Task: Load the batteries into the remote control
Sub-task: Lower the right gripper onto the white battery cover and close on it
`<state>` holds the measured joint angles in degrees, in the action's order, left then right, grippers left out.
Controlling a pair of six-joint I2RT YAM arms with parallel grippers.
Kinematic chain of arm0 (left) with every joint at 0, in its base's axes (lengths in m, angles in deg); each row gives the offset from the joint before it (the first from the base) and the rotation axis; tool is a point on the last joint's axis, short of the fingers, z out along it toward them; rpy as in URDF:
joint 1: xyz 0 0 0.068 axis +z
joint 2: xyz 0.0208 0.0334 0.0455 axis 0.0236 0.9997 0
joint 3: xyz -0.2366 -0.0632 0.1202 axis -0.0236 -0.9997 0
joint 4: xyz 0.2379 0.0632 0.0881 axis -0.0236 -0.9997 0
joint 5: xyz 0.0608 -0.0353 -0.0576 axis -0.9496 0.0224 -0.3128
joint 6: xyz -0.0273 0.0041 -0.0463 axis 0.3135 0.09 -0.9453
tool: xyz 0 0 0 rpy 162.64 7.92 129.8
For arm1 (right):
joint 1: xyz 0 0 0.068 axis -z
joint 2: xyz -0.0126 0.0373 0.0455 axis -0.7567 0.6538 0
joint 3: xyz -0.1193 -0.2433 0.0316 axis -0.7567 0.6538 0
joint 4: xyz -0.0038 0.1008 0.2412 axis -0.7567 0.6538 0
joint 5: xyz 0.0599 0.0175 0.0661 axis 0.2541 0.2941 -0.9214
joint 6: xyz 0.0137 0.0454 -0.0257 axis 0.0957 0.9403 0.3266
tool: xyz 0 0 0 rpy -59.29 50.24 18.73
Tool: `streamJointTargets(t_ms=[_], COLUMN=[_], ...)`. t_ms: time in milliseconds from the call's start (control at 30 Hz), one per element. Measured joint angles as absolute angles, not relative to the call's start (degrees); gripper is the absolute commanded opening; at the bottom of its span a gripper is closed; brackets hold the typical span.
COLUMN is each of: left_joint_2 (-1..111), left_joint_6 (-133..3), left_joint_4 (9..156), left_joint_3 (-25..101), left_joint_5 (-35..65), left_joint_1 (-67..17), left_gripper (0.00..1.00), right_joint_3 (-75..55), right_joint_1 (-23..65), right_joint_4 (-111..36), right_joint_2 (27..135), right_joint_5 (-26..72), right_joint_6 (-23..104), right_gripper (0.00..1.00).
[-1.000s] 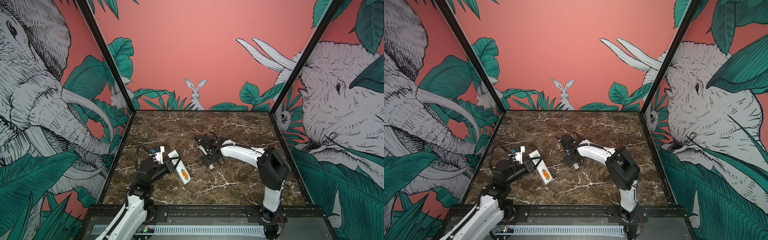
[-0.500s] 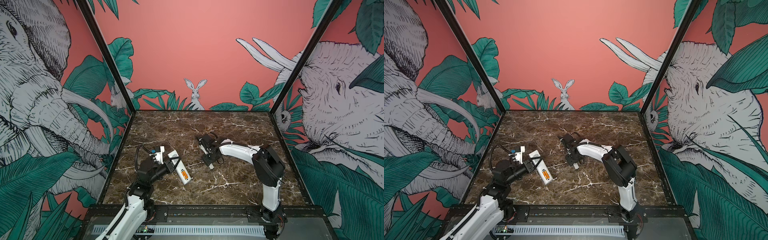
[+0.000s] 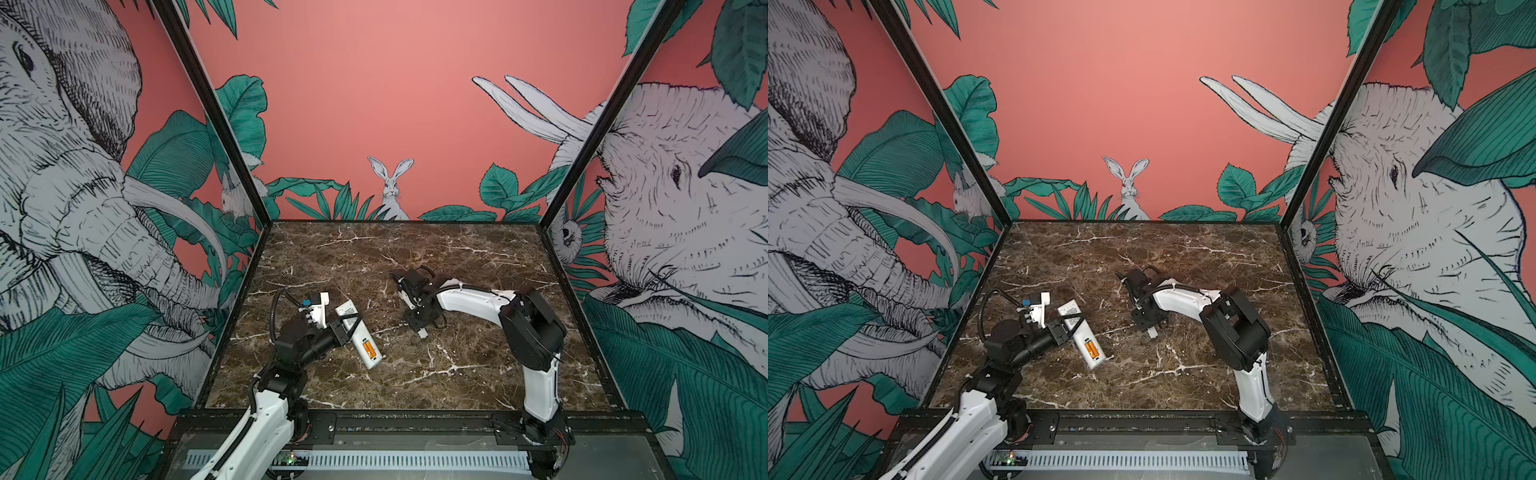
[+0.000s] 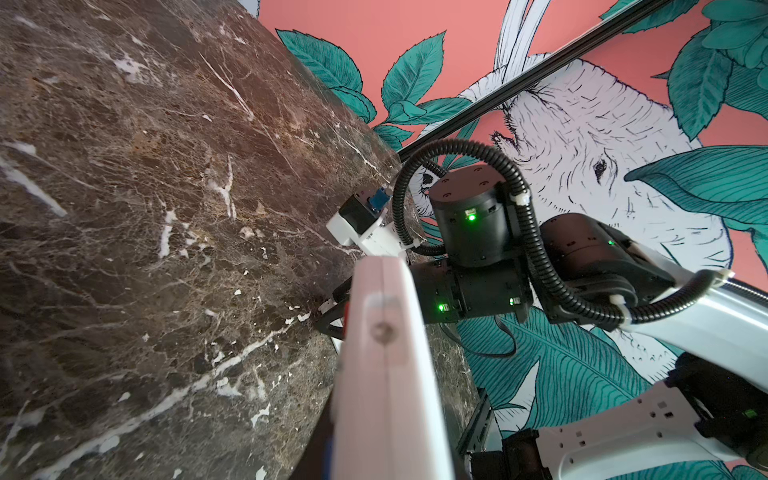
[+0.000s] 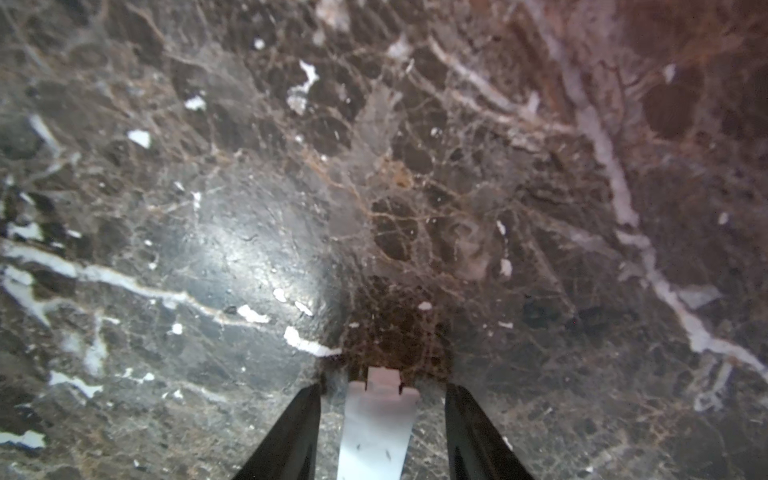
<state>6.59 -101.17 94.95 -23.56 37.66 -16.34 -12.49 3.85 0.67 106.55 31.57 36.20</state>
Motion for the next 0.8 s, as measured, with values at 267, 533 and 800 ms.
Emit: streamJointTargets(t_ms=[267,533,800], left_joint_2=[6.53,6.31,6.22], left_joint_6=[-101.17,-101.19,-101.17], left_joint_4=[94.95,94.91,94.86], left_joint_3=[-23.56,-23.59,-23.63], left_joint_5=[37.66,37.66,37.64], left_joint_1=[-16.34,-16.34,-16.34], left_gripper=[0.0,0.0,0.0], right_joint_3=[-12.27,-12.05,-11.94], right_joint_1=[3.87,4.13,4.2], right_joint_4=[0.36,0.01,-0.2], right_joint_2=[106.88,106.88,106.88], right_joint_5=[31.06,30.84,30.84], right_joint_6=[36.27,36.38,36.4], right_gripper=[0.41,0.36,0.29])
